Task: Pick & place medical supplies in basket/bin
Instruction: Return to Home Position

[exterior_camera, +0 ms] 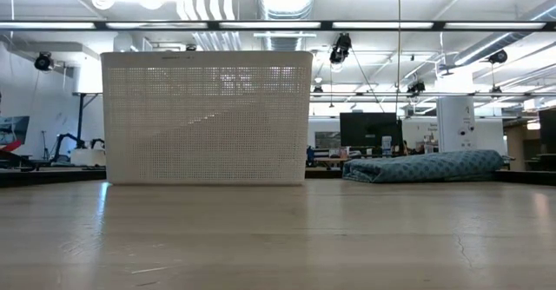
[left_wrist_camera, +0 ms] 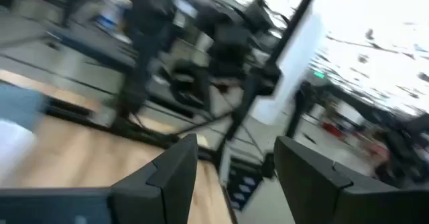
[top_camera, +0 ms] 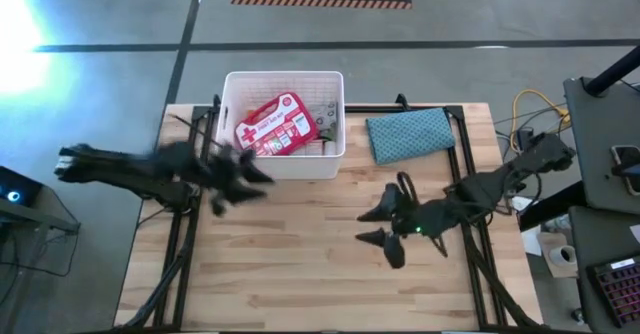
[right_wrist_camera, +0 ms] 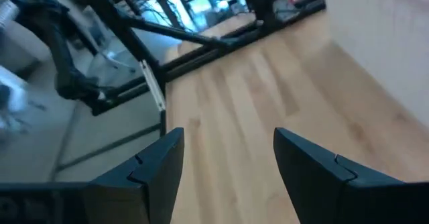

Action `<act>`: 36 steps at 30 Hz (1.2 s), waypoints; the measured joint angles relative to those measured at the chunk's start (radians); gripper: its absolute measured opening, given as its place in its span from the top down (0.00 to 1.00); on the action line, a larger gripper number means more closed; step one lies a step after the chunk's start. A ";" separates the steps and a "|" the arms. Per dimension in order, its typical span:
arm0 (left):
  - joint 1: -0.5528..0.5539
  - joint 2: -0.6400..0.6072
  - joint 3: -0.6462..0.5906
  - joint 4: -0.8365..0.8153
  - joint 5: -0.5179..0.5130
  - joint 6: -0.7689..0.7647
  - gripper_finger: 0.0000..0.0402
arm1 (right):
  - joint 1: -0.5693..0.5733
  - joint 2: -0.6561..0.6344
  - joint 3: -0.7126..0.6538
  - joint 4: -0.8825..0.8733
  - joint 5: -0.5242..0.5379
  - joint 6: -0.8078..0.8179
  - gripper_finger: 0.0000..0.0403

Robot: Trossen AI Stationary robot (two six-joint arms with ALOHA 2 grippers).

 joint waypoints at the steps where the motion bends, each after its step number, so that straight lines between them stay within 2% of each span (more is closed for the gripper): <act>1: -0.009 0.003 -0.078 0.117 0.010 -0.002 0.55 | -0.006 -0.026 -0.072 0.054 -0.014 0.026 0.46; 3: -0.006 0.010 -0.209 0.284 0.038 -0.010 0.55 | -0.024 -0.106 -0.194 0.151 -0.029 0.060 0.46; 5: 0.016 -0.011 -0.273 0.426 0.074 -0.035 0.55 | -0.048 -0.212 -0.292 0.219 -0.028 0.069 0.46; 10: 0.089 -0.091 -0.364 0.430 0.163 -0.052 0.55 | -0.152 -0.470 -0.499 0.359 -0.058 -0.016 0.46; 15: 0.196 -0.155 -0.450 0.416 0.195 -0.033 0.55 | -0.293 -0.662 -0.690 0.570 -0.204 -0.130 0.46; 17: 0.229 -0.169 -0.489 0.424 0.236 -0.038 0.55 | -0.326 -0.715 -0.757 0.575 -0.219 -0.176 0.46; 20: 0.239 -0.211 -0.563 0.430 0.261 -0.044 0.55 | -0.341 -0.771 -0.830 0.582 -0.196 -0.233 0.46; 25: 0.239 -0.280 -0.696 0.455 0.258 -0.083 0.55 | -0.340 -0.814 -0.936 0.651 -0.140 -0.232 0.46; 28: 0.239 -0.322 -0.763 0.469 0.246 -0.090 0.55 | -0.340 -0.829 -1.006 0.802 -0.142 -0.252 0.46; 31: 0.239 -0.359 -0.742 0.359 0.224 -0.040 0.55 | -0.344 -0.833 -1.095 0.985 -0.136 -0.286 0.46; 36: 0.239 -0.366 -0.745 0.355 0.212 0.036 0.55 | -0.353 -0.833 -1.241 1.189 -0.111 -0.287 0.46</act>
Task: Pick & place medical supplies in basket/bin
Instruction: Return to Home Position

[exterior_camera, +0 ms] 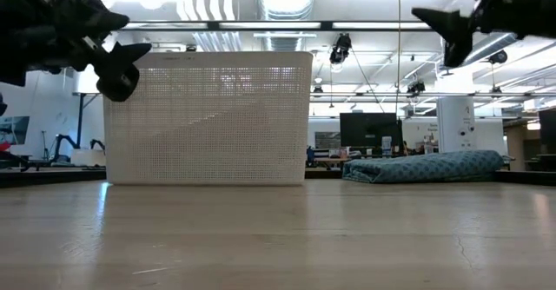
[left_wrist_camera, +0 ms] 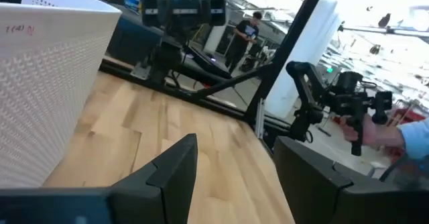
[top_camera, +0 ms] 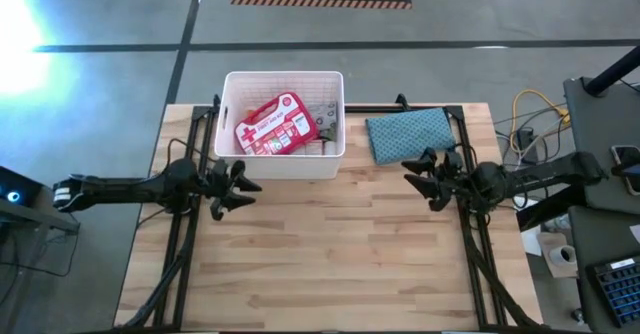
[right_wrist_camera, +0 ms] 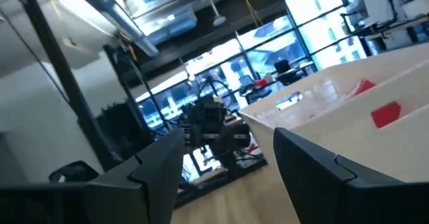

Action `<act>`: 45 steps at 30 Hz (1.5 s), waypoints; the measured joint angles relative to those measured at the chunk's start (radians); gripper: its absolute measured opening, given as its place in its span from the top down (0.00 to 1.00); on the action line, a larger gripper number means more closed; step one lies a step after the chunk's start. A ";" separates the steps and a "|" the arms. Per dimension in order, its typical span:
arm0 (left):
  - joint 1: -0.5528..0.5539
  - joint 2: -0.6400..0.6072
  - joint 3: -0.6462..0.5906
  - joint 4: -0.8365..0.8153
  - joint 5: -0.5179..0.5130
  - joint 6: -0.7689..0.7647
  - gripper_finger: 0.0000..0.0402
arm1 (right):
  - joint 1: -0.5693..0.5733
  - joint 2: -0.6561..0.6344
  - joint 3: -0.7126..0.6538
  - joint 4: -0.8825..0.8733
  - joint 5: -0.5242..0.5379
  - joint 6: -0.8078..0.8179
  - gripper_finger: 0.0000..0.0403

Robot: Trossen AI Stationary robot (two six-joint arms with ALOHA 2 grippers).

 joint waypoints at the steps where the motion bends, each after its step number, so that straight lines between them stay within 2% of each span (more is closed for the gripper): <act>1: 0.000 0.005 -0.005 0.002 0.000 0.006 0.55 | -0.001 0.000 -0.026 0.034 0.002 0.004 0.46; 4: 0.000 0.020 -0.016 -0.013 0.001 0.006 0.55 | 0.001 -0.004 -0.096 0.130 -0.005 0.011 0.46; 12: 0.000 0.079 -0.015 -0.059 -0.007 0.003 0.55 | 0.000 -0.019 -0.094 0.079 -0.021 -0.094 0.46; 17: -0.007 0.083 -0.017 -0.077 -0.009 0.002 0.55 | 0.000 -0.014 -0.095 0.038 0.032 -0.089 0.46; 22: -0.052 -0.087 -0.017 -0.186 -0.005 -0.001 0.55 | 0.000 -0.001 -0.094 0.037 0.031 -0.091 0.46; 32: -0.051 -0.373 -0.017 -0.217 -0.009 -0.002 0.55 | -0.011 -0.009 -0.094 0.018 0.029 -0.089 0.46; 36: -0.053 -0.378 -0.017 -0.204 -0.008 -0.002 0.55 | -0.011 -0.095 -0.093 -0.037 0.028 -0.090 0.46; 45: -0.052 -0.328 -0.018 -0.223 -0.009 -0.002 0.55 | -0.011 -0.412 -0.094 -0.174 0.027 -0.090 0.46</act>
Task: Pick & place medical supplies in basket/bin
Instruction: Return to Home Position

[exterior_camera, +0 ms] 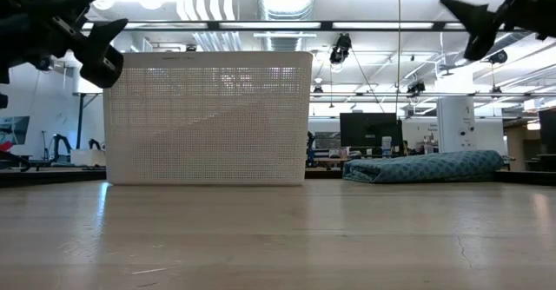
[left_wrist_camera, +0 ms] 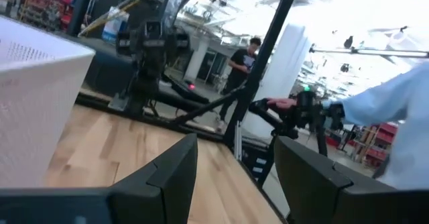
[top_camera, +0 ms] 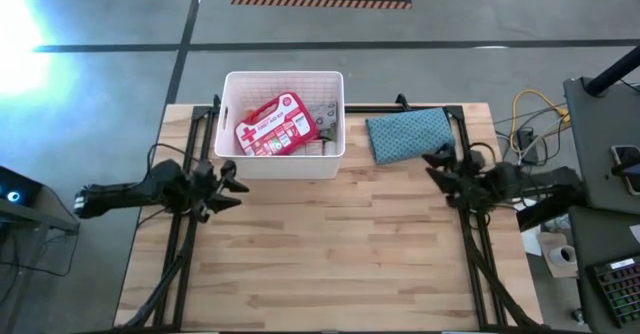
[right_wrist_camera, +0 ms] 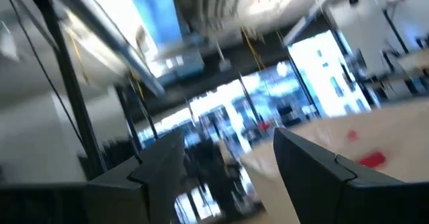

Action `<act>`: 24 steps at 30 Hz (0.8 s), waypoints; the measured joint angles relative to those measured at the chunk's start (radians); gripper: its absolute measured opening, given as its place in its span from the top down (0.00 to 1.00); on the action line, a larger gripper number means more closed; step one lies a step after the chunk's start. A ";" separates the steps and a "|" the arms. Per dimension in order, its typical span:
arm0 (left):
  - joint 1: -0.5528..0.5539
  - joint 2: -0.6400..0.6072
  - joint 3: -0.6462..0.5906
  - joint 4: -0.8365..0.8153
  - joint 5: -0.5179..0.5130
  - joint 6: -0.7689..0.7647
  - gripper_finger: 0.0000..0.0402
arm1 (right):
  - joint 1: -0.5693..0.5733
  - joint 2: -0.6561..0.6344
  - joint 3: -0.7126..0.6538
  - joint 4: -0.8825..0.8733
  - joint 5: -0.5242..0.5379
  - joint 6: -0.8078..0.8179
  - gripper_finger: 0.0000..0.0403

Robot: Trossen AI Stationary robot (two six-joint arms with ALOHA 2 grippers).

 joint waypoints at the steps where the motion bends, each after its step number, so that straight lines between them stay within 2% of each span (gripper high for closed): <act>1: 0.000 0.001 0.000 -0.007 0.000 0.000 0.55 | 0.000 -0.038 0.000 -0.005 -0.001 0.000 0.46; 3: 0.000 -0.006 0.000 -0.008 0.000 0.000 0.55 | 0.000 -0.097 0.000 -0.002 0.000 0.000 0.46; 9: 0.002 -0.047 0.000 -0.031 0.000 0.000 0.55 | 0.000 -0.098 0.001 0.113 -0.002 0.000 0.46; 12: 0.002 -0.051 0.000 -0.129 -0.001 0.000 0.55 | 0.000 -0.098 -0.001 0.096 -0.001 0.000 0.46; 24: -0.015 -0.041 0.001 -0.138 -0.021 0.000 0.55 | 0.000 -0.098 -0.001 0.086 -0.001 0.000 0.46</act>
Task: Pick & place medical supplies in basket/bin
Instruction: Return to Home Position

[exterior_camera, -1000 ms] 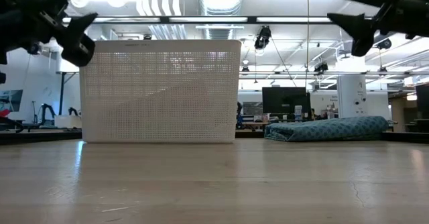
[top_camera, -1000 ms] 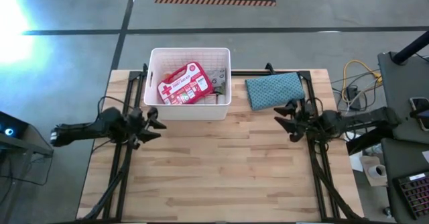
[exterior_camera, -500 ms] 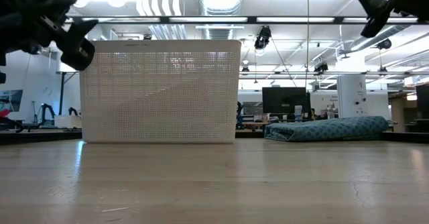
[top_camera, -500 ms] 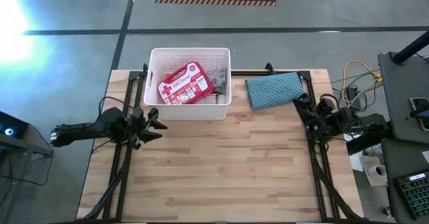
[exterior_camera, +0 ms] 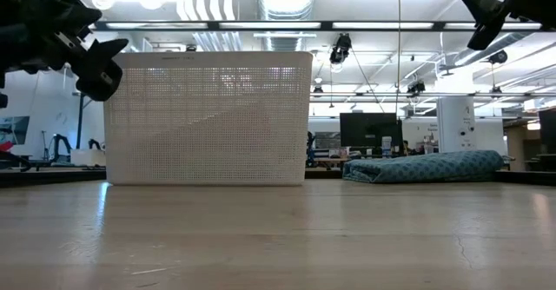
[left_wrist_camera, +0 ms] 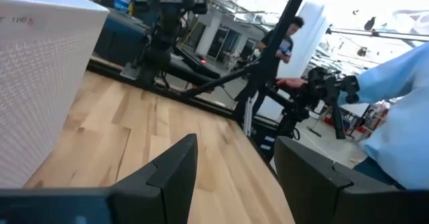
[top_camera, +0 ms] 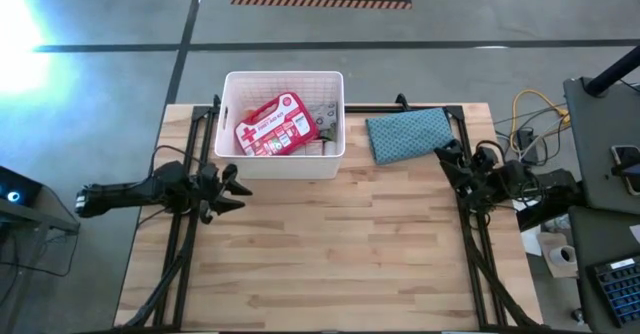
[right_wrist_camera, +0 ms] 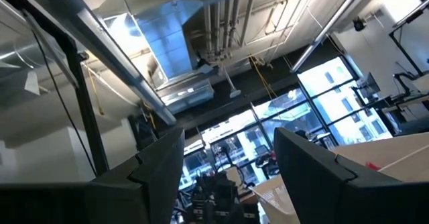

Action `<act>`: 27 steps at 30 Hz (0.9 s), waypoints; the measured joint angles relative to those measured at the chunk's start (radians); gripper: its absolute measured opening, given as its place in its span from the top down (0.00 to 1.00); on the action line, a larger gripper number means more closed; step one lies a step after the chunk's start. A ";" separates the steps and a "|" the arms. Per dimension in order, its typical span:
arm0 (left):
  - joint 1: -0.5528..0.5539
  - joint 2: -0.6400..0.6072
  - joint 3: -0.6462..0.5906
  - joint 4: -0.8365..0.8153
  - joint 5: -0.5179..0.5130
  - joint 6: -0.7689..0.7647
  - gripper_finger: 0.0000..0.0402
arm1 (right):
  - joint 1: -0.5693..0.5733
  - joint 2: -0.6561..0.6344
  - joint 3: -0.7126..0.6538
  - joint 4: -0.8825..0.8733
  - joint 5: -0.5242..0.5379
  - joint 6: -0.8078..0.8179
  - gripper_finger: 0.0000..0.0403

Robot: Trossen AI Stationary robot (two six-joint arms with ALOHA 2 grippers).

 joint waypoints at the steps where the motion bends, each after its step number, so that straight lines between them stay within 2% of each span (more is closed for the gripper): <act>1: 0.000 0.013 0.000 0.000 0.000 0.000 0.55 | 0.000 0.000 0.000 0.000 0.000 0.000 0.46; 27: 0.000 0.286 0.000 -0.002 0.002 0.000 0.55 | 0.000 0.048 0.000 0.000 0.000 0.000 0.46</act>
